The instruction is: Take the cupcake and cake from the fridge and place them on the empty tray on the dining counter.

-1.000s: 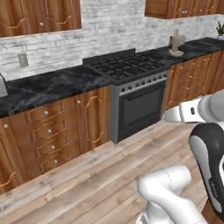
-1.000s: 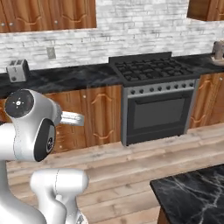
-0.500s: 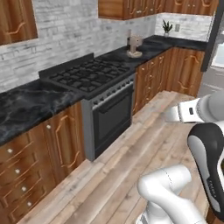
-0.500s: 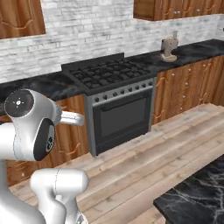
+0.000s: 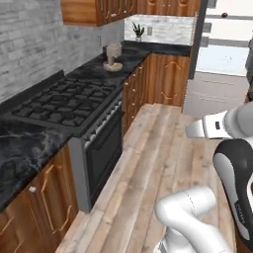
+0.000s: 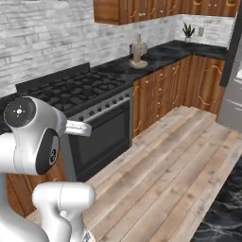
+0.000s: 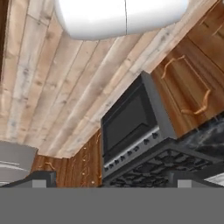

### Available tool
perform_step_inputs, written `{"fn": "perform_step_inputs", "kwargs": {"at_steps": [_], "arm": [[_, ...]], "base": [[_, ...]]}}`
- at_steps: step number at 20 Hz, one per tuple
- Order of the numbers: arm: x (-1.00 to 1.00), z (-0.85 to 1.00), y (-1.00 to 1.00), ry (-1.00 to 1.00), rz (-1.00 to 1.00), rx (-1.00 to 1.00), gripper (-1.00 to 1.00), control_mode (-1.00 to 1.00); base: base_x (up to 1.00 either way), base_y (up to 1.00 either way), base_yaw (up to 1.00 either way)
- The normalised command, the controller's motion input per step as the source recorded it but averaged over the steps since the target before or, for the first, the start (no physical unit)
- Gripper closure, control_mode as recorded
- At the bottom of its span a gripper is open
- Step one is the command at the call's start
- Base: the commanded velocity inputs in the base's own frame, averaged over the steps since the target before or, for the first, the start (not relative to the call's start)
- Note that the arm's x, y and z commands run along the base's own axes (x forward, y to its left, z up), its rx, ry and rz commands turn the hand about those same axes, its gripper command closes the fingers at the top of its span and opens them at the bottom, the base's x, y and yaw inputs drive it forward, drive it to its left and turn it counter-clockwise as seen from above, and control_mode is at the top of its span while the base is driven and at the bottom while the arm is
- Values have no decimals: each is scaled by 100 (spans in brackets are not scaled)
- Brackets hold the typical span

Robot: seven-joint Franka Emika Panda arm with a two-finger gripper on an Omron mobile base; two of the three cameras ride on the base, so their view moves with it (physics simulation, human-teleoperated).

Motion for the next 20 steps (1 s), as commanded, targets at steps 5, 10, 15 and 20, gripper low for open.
{"fn": "perform_step_inputs", "kwargs": {"at_steps": [5, 10, 15, 20], "arm": [[0, 0, 0, 0, 0, 0, -100, 100], [0, 0, 0, 0, 0, 0, -100, 100], [0, 0, 0, 0, 0, 0, -100, 100], [0, 0, 0, 0, 0, 0, -100, 100]], "base": [[97, 25, -42], [85, -35, -41], [58, -54, -48], [62, -25, -47]]}}
